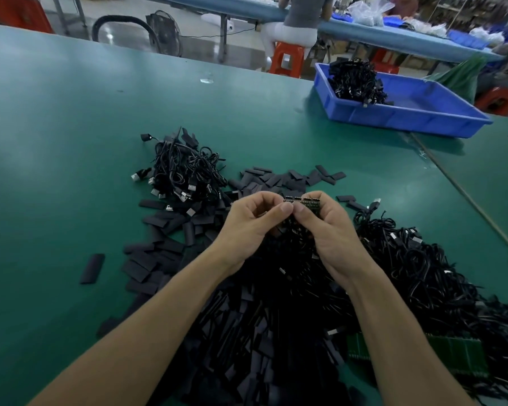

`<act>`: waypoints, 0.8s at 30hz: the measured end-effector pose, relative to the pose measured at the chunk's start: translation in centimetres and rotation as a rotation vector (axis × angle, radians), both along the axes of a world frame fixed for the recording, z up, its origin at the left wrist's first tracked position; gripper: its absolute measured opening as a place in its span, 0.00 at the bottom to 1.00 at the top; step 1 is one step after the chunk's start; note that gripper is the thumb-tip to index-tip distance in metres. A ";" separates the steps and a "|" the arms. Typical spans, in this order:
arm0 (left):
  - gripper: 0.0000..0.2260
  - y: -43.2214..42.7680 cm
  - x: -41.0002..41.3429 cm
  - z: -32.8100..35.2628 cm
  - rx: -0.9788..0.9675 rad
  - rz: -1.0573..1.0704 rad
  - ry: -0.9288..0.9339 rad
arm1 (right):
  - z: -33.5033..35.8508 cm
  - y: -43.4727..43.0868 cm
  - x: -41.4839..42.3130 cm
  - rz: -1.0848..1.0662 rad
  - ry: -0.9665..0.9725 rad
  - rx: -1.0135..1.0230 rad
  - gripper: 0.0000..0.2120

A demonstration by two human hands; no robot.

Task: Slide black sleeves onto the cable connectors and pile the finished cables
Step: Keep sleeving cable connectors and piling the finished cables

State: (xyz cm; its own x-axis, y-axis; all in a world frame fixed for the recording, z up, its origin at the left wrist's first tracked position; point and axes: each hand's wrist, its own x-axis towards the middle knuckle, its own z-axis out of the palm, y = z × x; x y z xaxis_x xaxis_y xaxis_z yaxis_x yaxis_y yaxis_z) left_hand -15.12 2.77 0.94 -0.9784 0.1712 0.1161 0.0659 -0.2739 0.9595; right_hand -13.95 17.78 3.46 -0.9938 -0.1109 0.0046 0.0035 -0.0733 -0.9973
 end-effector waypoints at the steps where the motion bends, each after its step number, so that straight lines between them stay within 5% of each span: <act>1: 0.04 -0.1 0.0 0.0 0.028 -0.028 -0.021 | 0.0 0.1 0.0 0.010 0.000 -0.003 0.09; 12: 0.05 0.0 -0.5 0.2 0.228 -0.144 -0.174 | 0.4 0.9 -0.4 0.109 -0.037 -0.103 0.03; 20: 0.07 -2.5 -0.7 3.0 0.403 0.103 0.109 | 1.8 1.9 -1.4 -0.635 0.314 0.076 0.11; 24: 0.05 -4.8 -0.9 5.2 0.321 0.225 0.237 | 3.0 2.5 -1.2 -0.756 0.535 0.143 0.12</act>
